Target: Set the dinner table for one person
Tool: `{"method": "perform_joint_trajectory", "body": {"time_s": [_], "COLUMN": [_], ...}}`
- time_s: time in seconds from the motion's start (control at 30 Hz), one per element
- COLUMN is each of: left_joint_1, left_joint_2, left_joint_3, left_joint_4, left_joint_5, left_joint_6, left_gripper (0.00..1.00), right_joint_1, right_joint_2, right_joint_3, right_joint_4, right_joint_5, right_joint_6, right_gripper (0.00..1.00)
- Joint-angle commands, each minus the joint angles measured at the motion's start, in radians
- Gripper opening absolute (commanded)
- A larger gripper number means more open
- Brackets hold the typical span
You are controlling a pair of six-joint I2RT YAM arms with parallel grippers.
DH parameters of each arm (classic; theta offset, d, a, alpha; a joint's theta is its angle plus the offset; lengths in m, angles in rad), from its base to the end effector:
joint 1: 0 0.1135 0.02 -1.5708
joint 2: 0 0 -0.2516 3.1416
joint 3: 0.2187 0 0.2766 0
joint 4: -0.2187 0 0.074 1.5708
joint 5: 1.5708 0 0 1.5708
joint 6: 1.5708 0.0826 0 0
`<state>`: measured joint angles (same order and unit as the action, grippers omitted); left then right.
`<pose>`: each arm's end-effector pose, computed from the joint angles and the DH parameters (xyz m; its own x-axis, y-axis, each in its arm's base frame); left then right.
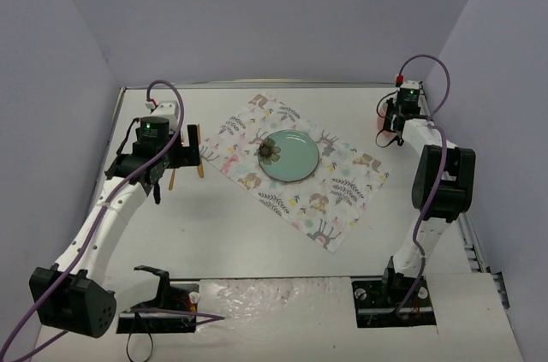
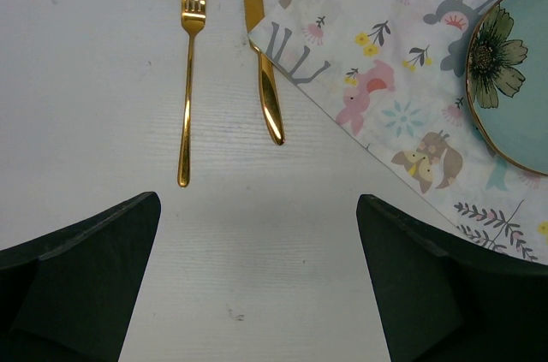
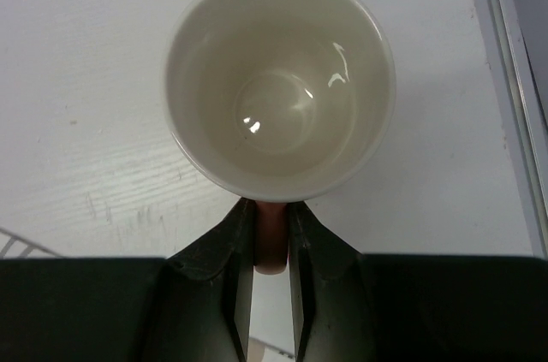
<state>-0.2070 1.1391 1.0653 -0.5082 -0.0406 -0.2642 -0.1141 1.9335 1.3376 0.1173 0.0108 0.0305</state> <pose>0.3131 -0.0623 0.2959 -0.5643 -0.1481 -0.8122 0.0257 0.9801 -0.1966 0.5020 -0.0584 0.1747 -0.4536 0.0827 -0.8874 0.1373 0.9903 0.0221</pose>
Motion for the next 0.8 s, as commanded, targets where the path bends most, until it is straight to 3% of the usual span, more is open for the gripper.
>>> {"method": "perform_joint_trajectory", "body": {"time_s": [0.0,0.77], "left_joint_1": [0.009,0.008], "left_joint_2": [-0.043,-0.061], "left_joint_3": [0.01,0.007], "left_joint_4": [0.057,0.063], "left_joint_5": [0.008,0.011], "left_joint_6": [-0.009,-0.015], "left_gripper": [0.97,0.97], "right_joint_1": [0.031,0.108], "right_joint_2": [-0.159,-0.38], "right_joint_3": [-0.091,-0.271], "right_joint_4": [0.073,0.228], "right_joint_5": [-0.048,-0.028], "right_joint_6": [-0.02,-0.02], "right_gripper": [0.0,0.0]}}
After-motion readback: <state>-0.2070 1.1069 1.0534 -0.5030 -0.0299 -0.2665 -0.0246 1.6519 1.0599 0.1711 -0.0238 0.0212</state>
